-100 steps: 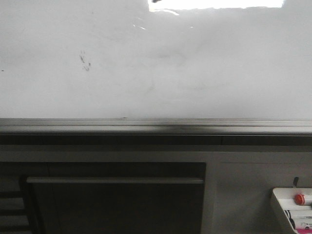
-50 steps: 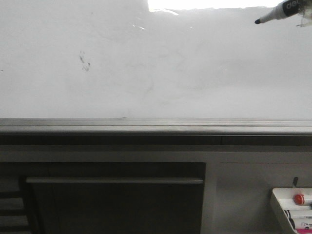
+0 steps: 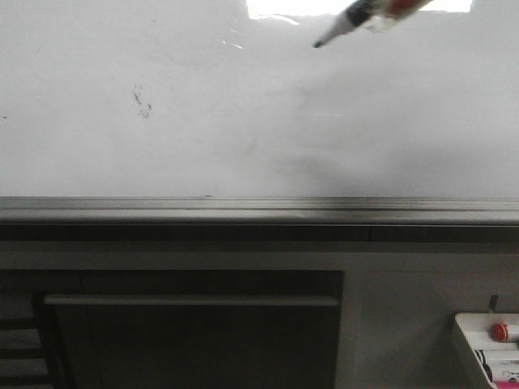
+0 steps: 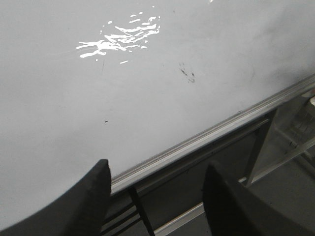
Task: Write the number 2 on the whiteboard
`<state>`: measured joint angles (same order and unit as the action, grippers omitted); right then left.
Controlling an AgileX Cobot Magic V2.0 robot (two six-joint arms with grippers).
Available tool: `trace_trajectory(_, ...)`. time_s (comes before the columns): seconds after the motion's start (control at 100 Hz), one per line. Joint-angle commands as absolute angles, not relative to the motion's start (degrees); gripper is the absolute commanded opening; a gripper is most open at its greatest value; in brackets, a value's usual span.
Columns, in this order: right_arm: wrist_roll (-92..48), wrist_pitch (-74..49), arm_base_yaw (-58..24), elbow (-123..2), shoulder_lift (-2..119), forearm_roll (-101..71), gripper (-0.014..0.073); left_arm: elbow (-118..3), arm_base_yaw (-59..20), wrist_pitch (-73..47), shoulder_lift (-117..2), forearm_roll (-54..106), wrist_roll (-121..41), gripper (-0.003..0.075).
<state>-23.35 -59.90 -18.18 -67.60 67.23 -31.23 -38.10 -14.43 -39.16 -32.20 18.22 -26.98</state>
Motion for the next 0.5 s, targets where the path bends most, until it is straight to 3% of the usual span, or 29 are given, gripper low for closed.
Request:
trace_trajectory(0.0, -27.7, -58.3, -18.0, -72.5, 70.5, -36.6, -0.0002, -39.6, -14.3, -35.2, -32.3, 19.7, -26.3, 0.0388)
trace_trajectory(0.49, -30.1, -55.0, -19.8, -81.7, 82.3, -36.5, -0.0002, -39.6, -14.3, -33.6, -32.3, 19.7, -26.3, 0.0388)
